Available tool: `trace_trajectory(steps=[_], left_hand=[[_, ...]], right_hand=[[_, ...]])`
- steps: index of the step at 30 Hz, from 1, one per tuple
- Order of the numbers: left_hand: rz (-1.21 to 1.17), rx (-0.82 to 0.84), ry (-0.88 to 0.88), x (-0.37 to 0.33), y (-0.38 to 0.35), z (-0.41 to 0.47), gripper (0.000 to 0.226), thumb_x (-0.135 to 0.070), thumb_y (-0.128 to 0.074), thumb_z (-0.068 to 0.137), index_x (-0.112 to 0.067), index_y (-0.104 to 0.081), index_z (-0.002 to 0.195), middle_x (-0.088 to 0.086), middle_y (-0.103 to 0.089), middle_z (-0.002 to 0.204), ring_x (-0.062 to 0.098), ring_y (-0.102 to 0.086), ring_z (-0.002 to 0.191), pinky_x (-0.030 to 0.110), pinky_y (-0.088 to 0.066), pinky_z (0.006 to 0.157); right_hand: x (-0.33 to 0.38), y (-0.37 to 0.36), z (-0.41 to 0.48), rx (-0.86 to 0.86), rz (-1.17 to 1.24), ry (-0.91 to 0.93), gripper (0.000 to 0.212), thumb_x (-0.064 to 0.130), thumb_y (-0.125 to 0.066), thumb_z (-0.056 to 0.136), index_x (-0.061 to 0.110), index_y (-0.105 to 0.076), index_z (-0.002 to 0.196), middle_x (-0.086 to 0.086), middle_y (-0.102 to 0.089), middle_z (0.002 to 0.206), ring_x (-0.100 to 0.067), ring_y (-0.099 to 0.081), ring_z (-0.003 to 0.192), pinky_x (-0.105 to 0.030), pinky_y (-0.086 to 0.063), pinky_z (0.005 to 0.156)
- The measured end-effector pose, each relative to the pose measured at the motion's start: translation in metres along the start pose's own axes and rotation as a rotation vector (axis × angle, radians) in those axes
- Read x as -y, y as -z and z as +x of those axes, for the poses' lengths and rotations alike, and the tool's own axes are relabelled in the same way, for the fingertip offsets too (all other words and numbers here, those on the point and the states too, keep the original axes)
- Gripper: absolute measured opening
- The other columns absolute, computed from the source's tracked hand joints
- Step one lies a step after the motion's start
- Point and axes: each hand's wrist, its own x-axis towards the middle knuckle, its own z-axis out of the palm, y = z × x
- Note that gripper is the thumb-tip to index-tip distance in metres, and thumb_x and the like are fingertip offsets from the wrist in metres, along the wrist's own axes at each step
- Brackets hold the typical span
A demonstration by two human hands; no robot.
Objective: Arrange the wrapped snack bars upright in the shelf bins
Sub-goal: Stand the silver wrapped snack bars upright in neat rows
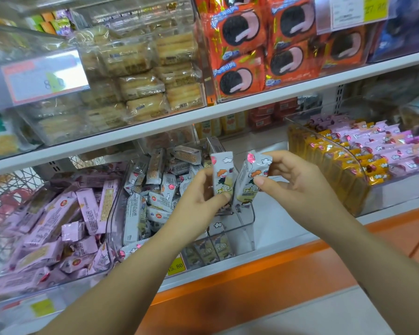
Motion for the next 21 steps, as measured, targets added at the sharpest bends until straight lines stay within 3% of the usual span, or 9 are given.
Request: trace_trajectory(steps=[3, 7, 8, 10, 13, 15, 17, 19, 21], left_hand=[[0.067, -0.100, 0.038, 0.010, 0.007, -0.001, 0.049, -0.020, -0.064, 0.088, -0.025, -0.041, 0.131, -0.012, -0.059, 0.119, 0.002, -0.057, 0.107, 0.027, -0.043, 0.091], [0.225, -0.131, 0.048, 0.013, 0.010, -0.004, 0.034, -0.027, -0.070, 0.083, -0.038, -0.041, 0.099, -0.002, -0.060, 0.099, 0.008, -0.059, 0.090, 0.029, -0.050, 0.081], [0.271, -0.119, 0.034, 0.014, 0.010, -0.005, 0.034, -0.027, -0.070, 0.082, -0.037, -0.041, 0.096, -0.002, -0.062, 0.098, 0.003, -0.060, 0.088, 0.022, -0.050, 0.080], [0.320, -0.057, 0.010, 0.015, 0.009, -0.006, 0.039, -0.025, -0.071, 0.082, -0.040, -0.042, 0.103, -0.012, -0.063, 0.093, -0.010, -0.057, 0.079, 0.008, -0.045, 0.071], [0.471, 0.052, 0.035, 0.021, 0.004, -0.006, 0.060, -0.034, -0.073, 0.079, -0.028, -0.037, 0.127, -0.005, -0.064, 0.093, 0.008, -0.062, 0.086, 0.029, -0.051, 0.076], [0.614, 0.102, 0.052, 0.021, 0.003, -0.008, 0.072, -0.040, -0.070, 0.081, -0.028, -0.026, 0.137, -0.007, -0.055, 0.089, 0.013, -0.057, 0.083, 0.021, -0.045, 0.067], [0.668, 0.124, 0.037, 0.018, 0.004, -0.011, 0.064, -0.044, -0.064, 0.084, -0.032, -0.028, 0.135, -0.007, -0.054, 0.081, 0.008, -0.053, 0.070, 0.018, -0.038, 0.057], [0.732, 0.168, -0.002, 0.015, 0.007, -0.013, 0.051, -0.048, -0.056, 0.088, -0.032, -0.033, 0.130, -0.003, -0.053, 0.065, 0.005, -0.048, 0.055, 0.023, -0.036, 0.053], [0.806, 0.219, -0.019, 0.015, 0.009, -0.013, 0.047, -0.050, -0.050, 0.091, -0.029, -0.034, 0.131, 0.001, -0.056, 0.064, 0.008, -0.049, 0.052, 0.029, -0.039, 0.053]], right_hand=[[-0.003, -0.002, 0.000, 0.034, -0.033, -0.006, 0.030, 0.008, -0.063, 0.087, 0.036, -0.059, 0.098, 0.024, -0.066, 0.091, 0.003, -0.060, 0.089, -0.012, -0.050, 0.073], [-0.004, -0.002, 0.002, 0.032, -0.085, 0.000, 0.028, 0.012, -0.062, 0.087, 0.036, -0.060, 0.102, 0.014, -0.068, 0.093, -0.002, -0.062, 0.093, -0.017, -0.051, 0.080], [-0.003, -0.002, 0.002, 0.034, -0.093, 0.005, 0.028, 0.013, -0.062, 0.088, 0.036, -0.060, 0.103, 0.011, -0.068, 0.095, -0.004, -0.063, 0.094, -0.019, -0.051, 0.083], [-0.002, -0.001, 0.002, 0.044, -0.101, 0.016, 0.028, 0.013, -0.062, 0.088, 0.036, -0.060, 0.104, 0.009, -0.067, 0.098, -0.006, -0.063, 0.096, -0.022, -0.050, 0.085], [-0.002, -0.001, 0.002, 0.079, -0.122, 0.010, 0.028, 0.013, -0.061, 0.088, 0.037, -0.060, 0.102, 0.011, -0.067, 0.095, -0.003, -0.062, 0.092, -0.016, -0.049, 0.082], [-0.003, -0.003, 0.001, 0.132, -0.187, 0.007, 0.026, 0.014, -0.061, 0.089, 0.034, -0.060, 0.105, 0.014, -0.066, 0.095, 0.000, -0.060, 0.092, -0.013, -0.048, 0.081], [-0.007, -0.005, 0.001, 0.180, -0.271, 0.006, 0.028, 0.016, -0.061, 0.089, 0.040, -0.057, 0.103, 0.021, -0.063, 0.093, 0.007, -0.056, 0.094, -0.008, -0.044, 0.082], [-0.012, -0.006, 0.002, 0.224, -0.382, -0.010, 0.031, 0.022, -0.062, 0.089, 0.049, -0.050, 0.097, 0.028, -0.055, 0.093, 0.020, -0.047, 0.094, 0.001, -0.035, 0.079], [-0.019, -0.008, 0.003, 0.291, -0.479, -0.026, 0.028, 0.027, -0.062, 0.088, 0.050, -0.048, 0.099, 0.027, -0.050, 0.098, 0.023, -0.039, 0.097, 0.004, -0.029, 0.080]])
